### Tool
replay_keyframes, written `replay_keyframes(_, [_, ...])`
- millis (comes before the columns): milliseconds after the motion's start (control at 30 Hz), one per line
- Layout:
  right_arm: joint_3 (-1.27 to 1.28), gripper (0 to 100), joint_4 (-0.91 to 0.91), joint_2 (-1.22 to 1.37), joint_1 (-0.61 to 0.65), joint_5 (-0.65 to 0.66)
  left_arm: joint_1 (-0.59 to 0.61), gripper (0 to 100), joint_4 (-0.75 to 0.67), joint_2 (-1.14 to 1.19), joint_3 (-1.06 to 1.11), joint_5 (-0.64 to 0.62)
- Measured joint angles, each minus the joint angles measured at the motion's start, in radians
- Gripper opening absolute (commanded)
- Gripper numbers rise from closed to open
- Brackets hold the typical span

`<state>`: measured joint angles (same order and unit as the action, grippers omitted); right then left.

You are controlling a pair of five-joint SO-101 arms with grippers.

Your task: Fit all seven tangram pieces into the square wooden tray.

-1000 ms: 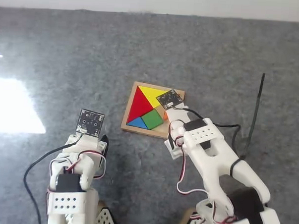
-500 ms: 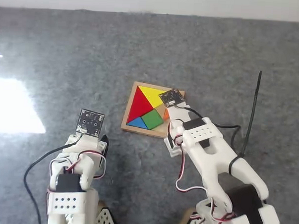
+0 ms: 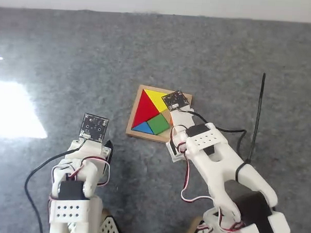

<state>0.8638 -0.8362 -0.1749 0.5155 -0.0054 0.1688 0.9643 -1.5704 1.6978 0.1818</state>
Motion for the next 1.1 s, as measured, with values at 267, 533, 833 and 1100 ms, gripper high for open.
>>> replay_keyframes(267, [0.000,22.6,0.000,0.000,0.000,-0.002,0.000,15,0.000,0.000,0.000,0.000])
replay_keyframes(533, [0.000,10.2,0.000,0.000,-0.002,-0.002,0.000,15,0.000,0.000,0.000,0.000])
replay_keyframes(833, [0.000,12.3,0.000,0.000,-0.009,-0.002,0.000,15,0.000,0.000,0.000,0.000])
replay_keyframes(1100, [-0.002,19.0,-0.130,-0.046,0.018,0.101,0.000,15,0.000,0.000,0.000,0.000])
